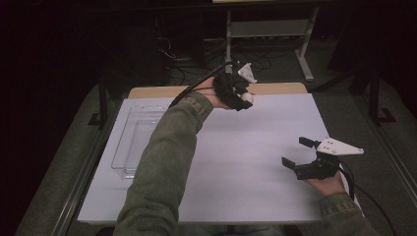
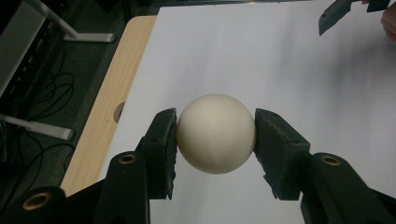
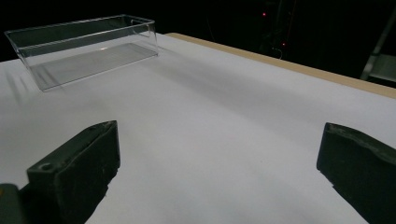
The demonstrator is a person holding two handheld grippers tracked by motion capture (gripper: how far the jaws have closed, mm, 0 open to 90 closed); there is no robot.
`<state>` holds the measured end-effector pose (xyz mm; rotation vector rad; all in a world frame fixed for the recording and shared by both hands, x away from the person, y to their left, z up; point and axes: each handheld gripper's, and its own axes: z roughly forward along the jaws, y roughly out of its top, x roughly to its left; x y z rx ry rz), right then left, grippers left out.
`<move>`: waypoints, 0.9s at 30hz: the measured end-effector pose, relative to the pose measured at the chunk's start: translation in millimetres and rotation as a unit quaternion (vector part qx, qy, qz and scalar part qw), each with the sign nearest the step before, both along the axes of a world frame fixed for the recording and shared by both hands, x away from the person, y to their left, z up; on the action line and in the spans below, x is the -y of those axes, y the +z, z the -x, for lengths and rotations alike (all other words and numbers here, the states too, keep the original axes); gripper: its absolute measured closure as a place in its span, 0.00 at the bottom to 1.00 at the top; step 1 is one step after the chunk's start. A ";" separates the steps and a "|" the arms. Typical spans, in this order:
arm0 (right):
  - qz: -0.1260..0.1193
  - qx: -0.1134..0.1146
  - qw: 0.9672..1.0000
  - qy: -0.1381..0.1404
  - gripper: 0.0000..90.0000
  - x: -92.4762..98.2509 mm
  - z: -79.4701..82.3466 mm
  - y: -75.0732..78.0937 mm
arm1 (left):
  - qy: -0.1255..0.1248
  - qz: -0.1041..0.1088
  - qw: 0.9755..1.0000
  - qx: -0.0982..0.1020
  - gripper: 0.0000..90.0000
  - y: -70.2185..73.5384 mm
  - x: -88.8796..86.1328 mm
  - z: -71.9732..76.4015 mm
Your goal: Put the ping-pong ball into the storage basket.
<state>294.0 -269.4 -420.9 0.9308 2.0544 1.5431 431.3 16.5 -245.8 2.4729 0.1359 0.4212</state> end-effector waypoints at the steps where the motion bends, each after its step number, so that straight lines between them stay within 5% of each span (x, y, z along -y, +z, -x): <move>1: 0.000 0.000 1.000 0.000 0.00 -0.1 0.2 0.0 | 0.004 0.002 1.000 0.001 0.56 0.4 -1.2 0.7; 15: 0.003 -0.001 1.000 0.005 0.00 -1.7 -0.1 -0.8 | 0.006 -0.005 1.000 0.000 0.56 3.1 -17.0 11.8; 27: 0.005 -0.003 1.000 0.005 0.00 -1.8 -0.6 -1.3 | 0.021 0.010 1.000 -0.004 0.56 6.0 -41.9 17.4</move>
